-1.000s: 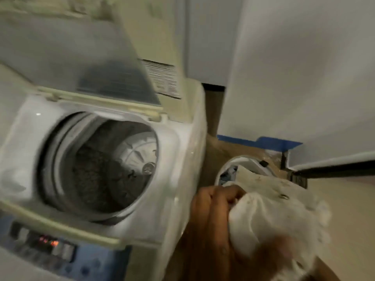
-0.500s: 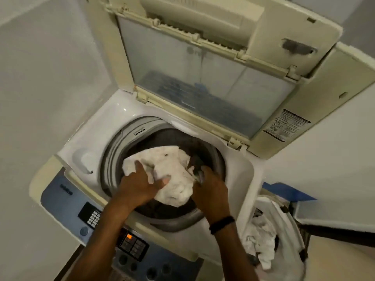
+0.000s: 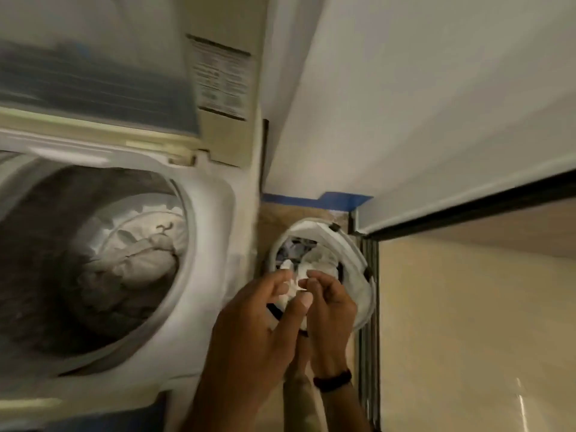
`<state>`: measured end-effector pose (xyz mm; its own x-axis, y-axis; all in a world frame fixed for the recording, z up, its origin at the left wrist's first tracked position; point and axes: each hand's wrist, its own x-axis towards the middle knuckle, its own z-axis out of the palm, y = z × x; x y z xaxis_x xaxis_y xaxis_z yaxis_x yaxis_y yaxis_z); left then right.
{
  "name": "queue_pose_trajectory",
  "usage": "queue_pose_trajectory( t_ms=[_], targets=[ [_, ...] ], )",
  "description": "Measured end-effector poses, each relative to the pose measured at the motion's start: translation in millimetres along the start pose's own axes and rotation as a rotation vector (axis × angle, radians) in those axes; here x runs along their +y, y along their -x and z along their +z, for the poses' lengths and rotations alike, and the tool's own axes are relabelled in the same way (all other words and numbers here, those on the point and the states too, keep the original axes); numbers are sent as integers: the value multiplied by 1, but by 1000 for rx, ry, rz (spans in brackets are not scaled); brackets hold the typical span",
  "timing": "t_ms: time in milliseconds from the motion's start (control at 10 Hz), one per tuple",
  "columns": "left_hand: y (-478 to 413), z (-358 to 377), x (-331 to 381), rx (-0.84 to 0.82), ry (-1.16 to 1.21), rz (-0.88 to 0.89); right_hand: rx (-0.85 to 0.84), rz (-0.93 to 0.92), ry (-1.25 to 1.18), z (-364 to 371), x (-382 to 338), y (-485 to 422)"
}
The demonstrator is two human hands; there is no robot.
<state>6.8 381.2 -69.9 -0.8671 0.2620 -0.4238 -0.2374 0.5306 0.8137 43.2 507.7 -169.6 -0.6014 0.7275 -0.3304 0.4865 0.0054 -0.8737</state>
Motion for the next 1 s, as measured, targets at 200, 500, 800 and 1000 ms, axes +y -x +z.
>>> queue_pose_trajectory(
  t_ms=[200,500,800,1000],
  targets=[
    [-101,161,-72,-273,-257,-261,15,303,332,-45,155,-125],
    [-223,320,-277,-386,-231,-581,-472,426,915,-29,389,-279],
    [-205,331,-281,-216,281,-875,-619,598,368,-55,325,-259],
    [-179,316,-203,-225,658,-1032,-682,674,-45,-143,250,-178]
  ],
)
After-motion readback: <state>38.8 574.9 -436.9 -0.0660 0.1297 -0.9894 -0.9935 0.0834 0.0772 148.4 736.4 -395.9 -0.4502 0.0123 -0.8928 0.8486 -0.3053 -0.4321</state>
